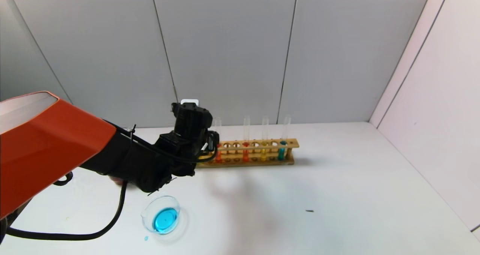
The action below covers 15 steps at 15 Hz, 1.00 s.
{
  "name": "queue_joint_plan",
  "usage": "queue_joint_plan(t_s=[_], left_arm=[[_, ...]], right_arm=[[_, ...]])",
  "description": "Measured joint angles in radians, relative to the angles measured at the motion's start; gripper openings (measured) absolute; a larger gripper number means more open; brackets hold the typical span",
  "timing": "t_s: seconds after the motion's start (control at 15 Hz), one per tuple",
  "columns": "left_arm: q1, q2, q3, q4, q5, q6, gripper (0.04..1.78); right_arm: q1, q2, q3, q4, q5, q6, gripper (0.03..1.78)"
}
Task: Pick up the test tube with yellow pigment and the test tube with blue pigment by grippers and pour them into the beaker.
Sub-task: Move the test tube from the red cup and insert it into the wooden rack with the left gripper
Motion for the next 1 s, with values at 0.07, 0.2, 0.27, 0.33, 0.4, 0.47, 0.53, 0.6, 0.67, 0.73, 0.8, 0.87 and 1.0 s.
queue_joint_plan(t_s=[0.07, 0.2, 0.27, 0.33, 0.4, 0.47, 0.53, 0.6, 0.67, 0.73, 0.8, 0.87, 1.0], left_arm=[[0.012, 0.006, -0.010, 0.002, -0.001, 0.005, 1.75], [0.021, 0.012, -0.021, 0.009, -0.001, 0.007, 1.75], [0.024, 0.012, -0.023, 0.009, -0.001, 0.007, 1.75], [0.026, 0.012, -0.024, 0.009, -0.001, 0.007, 1.75], [0.028, 0.013, -0.025, 0.008, -0.001, 0.008, 1.75], [0.028, 0.014, -0.026, 0.007, -0.001, 0.008, 1.75], [0.028, 0.015, -0.029, 0.007, -0.001, 0.008, 1.75], [0.029, 0.016, -0.034, 0.009, -0.001, 0.007, 1.75], [0.031, 0.016, -0.036, 0.010, -0.001, 0.007, 1.75], [0.032, 0.016, -0.037, 0.010, -0.001, 0.007, 1.74], [0.031, 0.016, -0.037, 0.009, -0.001, 0.007, 1.71], [0.031, 0.017, -0.037, 0.007, -0.001, 0.009, 1.64], [0.031, 0.017, -0.029, 0.001, -0.001, 0.010, 1.44]], right_arm=[[0.000, 0.000, 0.000, 0.000, 0.000, 0.000, 1.74], [0.000, 0.000, 0.000, 0.000, 0.000, 0.000, 1.74], [0.000, 0.000, 0.000, 0.000, 0.000, 0.000, 1.74], [0.000, 0.000, 0.000, 0.000, 0.000, 0.000, 1.74], [0.000, 0.000, 0.000, 0.000, 0.000, 0.000, 1.74], [0.000, 0.000, 0.000, 0.000, 0.000, 0.000, 1.74], [0.000, 0.000, 0.000, 0.000, 0.000, 0.000, 1.74], [0.000, 0.000, 0.000, 0.000, 0.000, 0.000, 1.74], [0.000, 0.000, 0.000, 0.000, 0.000, 0.000, 1.74], [0.000, 0.000, 0.000, 0.000, 0.000, 0.000, 1.74], [0.000, 0.000, 0.000, 0.000, 0.000, 0.000, 1.74], [0.000, 0.000, 0.000, 0.000, 0.000, 0.000, 1.74], [0.000, 0.000, 0.000, 0.000, 0.000, 0.000, 1.74]])
